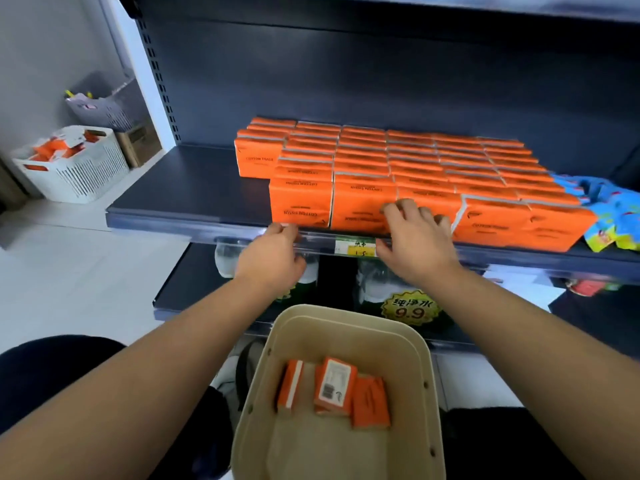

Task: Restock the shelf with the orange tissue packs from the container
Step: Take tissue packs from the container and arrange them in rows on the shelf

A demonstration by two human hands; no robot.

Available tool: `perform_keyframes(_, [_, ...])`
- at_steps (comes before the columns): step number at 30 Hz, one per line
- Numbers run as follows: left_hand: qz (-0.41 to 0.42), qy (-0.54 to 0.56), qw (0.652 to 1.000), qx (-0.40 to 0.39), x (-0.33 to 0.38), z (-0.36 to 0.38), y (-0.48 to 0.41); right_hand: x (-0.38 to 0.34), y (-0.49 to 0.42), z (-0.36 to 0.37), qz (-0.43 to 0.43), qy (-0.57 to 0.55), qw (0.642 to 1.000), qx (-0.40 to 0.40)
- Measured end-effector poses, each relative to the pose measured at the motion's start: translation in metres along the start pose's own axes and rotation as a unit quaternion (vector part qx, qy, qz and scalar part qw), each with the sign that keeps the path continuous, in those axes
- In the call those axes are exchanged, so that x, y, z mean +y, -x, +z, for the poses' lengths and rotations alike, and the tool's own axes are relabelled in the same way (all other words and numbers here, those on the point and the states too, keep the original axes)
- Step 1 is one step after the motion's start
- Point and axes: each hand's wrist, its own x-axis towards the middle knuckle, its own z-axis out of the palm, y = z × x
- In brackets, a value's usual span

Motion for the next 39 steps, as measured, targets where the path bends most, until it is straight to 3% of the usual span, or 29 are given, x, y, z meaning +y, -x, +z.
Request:
perform_keyframes(6, [-0.006, -0.03, 0.995, -0.094, 0.008, 0.076, 0.041, 0.004, 0.052, 0.068, -0.037, 0.025, 0.998, -0.032])
perform_keyframes(15, [-0.084, -0.014, 0.951, -0.297, -0.003, 0.197, 0.094, -0.015, 0.114, 0.182, -0.02, -0.007, 0.966, -0.256])
perform_keyframes(20, [-0.138, -0.01, 0.925, -0.355, -0.023, 0.243, 0.116, -0.019, 0.143, 0.238, 0.013, -0.022, 0.943, -0.332])
perform_keyframes(25, [-0.169, -0.007, 0.919, -0.356, -0.038, 0.271, 0.129, -0.024, 0.161, 0.28, 0.06, -0.05, 0.917, -0.392])
perform_keyframes(32, [-0.193, 0.005, 0.886, -0.421, -0.053, 0.298, 0.129, -0.031, 0.169, 0.312, 0.033, -0.085, 0.856, -0.508])
perform_keyframes(35, [-0.199, 0.04, 0.881, -0.428, -0.054, 0.305, 0.127, -0.039, 0.173, 0.325, 0.093, -0.18, 0.829, -0.521])
perform_keyframes(39, [-0.254, 0.166, 0.88, -0.366, -0.054, 0.318, 0.126, -0.05, 0.173, 0.334, 0.284, -0.434, 0.737, -0.433])
